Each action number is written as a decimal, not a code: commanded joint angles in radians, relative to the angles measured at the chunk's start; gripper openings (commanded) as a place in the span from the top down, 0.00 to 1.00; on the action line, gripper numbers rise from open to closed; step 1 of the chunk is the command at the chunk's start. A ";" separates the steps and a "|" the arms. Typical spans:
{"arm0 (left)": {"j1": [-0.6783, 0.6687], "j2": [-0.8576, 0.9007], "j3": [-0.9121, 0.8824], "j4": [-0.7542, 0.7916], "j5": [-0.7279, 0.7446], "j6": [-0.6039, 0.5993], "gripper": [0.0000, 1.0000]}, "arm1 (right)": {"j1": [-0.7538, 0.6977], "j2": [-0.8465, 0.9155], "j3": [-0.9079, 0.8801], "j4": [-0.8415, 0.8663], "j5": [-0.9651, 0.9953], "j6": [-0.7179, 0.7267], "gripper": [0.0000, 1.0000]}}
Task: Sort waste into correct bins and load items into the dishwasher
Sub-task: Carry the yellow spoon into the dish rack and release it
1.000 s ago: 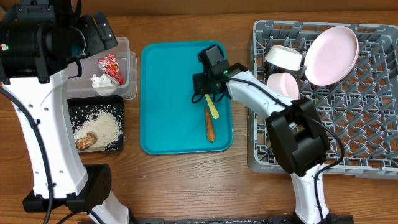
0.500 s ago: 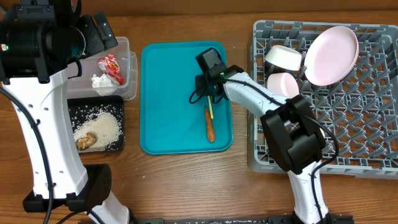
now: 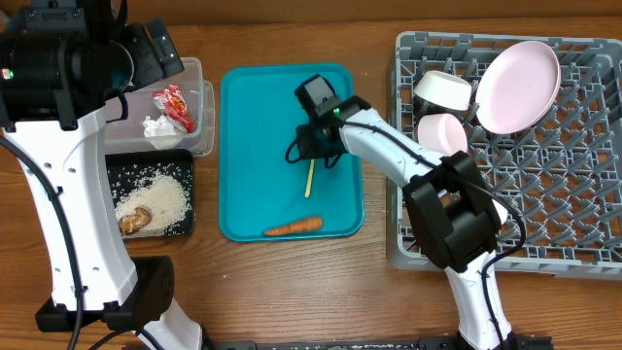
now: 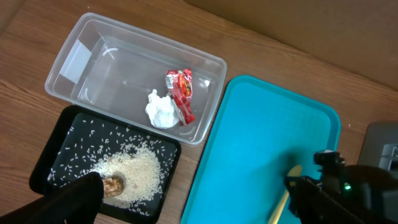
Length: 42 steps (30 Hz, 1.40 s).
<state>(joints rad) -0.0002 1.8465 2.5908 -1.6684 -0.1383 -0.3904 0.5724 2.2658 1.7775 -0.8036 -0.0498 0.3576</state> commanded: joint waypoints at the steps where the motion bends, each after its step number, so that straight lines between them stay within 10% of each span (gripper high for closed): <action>1: 0.000 0.005 0.010 0.005 0.008 -0.014 0.00 | -0.037 -0.009 0.107 -0.035 0.027 -0.051 0.96; 16: 0.000 0.005 0.010 0.005 0.008 -0.014 0.00 | -0.251 -0.148 0.627 -0.805 0.046 -0.119 0.96; 42: 0.000 0.005 0.009 0.005 0.008 -0.014 0.00 | -0.456 -0.316 0.142 -0.890 0.506 0.509 0.96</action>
<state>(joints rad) -0.0002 1.8465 2.5908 -1.6680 -0.1379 -0.3908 0.1177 2.0418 1.9274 -1.6951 0.3408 0.7483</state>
